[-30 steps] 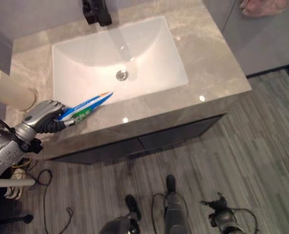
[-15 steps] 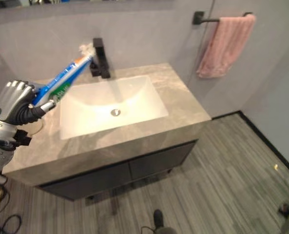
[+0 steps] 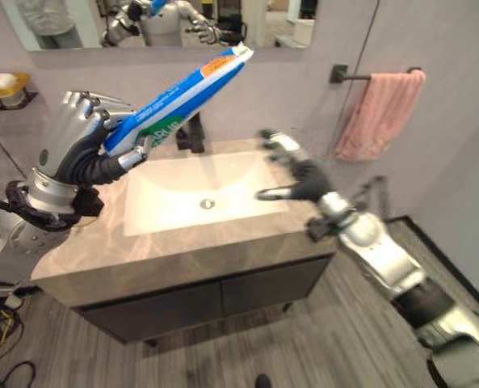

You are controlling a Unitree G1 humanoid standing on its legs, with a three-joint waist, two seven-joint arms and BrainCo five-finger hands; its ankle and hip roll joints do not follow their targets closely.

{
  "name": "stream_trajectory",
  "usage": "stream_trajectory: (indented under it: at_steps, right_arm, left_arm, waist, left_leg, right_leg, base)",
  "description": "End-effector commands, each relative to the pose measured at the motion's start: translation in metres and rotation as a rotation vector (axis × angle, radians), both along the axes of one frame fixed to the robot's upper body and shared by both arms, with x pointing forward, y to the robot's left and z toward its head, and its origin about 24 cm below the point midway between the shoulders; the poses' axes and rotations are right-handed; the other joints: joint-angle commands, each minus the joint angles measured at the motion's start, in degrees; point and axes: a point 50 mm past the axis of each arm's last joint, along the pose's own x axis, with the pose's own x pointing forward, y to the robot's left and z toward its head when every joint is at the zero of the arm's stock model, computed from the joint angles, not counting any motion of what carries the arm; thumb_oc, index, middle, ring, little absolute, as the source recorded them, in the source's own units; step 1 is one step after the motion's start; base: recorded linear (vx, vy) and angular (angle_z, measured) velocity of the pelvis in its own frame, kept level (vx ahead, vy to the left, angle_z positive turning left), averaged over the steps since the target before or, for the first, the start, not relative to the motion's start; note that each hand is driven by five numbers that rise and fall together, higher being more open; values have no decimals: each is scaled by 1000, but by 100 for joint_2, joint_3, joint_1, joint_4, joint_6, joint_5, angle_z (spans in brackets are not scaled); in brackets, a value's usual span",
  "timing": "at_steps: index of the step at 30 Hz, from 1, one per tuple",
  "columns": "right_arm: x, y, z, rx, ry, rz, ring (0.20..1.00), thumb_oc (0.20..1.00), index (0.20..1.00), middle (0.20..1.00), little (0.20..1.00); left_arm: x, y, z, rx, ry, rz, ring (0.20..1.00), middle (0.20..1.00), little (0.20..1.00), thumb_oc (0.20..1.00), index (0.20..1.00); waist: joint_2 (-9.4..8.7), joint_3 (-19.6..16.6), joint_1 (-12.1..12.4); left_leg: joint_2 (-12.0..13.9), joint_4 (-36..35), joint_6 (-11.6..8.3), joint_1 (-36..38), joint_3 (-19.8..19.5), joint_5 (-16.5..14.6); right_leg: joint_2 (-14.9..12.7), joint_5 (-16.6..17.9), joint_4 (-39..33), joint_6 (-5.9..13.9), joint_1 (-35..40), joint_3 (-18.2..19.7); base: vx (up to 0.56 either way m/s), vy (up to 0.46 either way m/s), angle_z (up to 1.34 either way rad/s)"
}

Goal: Put brush and paste in cup on sink, flatten towel.

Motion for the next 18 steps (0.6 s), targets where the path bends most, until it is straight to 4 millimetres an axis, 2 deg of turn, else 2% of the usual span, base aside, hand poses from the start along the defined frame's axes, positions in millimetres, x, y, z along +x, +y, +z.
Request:
stream_trajectory:
  at_steps: [1,6,7,16,18]
  right_arm:
    - [-3,31,55,239,-101,180,1000,1000,1000,1000,1000]
    - [-7,53,63,336,-78,263,1000,1000,1000,1000,1000]
    - [-12,69,75,415,-98,313,1000,1000,1000,1000,1000]
    - [-24,100,91,485,-129,401,1000,1000,1000,1000,1000]
    - [-24,102,93,497,-127,404,1000,1000,1000,1000,1000]
  left_arm:
    - [-7,5,31,-19,-104,-15,200,200,200,200,200]
    - [-6,7,26,-14,-78,-7,200,200,200,200,200]
    - [-6,10,23,-7,-66,4,200,200,200,200,200]
    - [-2,9,5,34,16,7,200,200,200,200,200]
    - [-1,10,2,32,35,8,200,200,200,200,200]
  waist:
    - [-42,173,146]
    - [-35,181,223]
    - [-14,189,316]
    - [-52,185,461]
    - [-57,183,467]
  left_leg:
    - [158,44,-124,105,-447,-140]
    - [157,44,-121,82,-521,-133]
    - [161,44,-123,52,-581,-122]
    - [165,44,-121,-1,-707,-94]
    - [163,44,-121,-4,-714,-93]
  right_leg:
    - [-440,-329,5,458,326,-71]
    - [-452,-349,5,423,371,-173]
    - [-457,-369,5,398,396,-245]
    - [-457,-416,5,359,472,-377]
    - [-459,-419,5,356,477,-385]
  base:
    - [6,-25,18]
    - [18,-18,19]
    - [15,-7,12]
    - [15,-5,7]
    - [10,2,5]
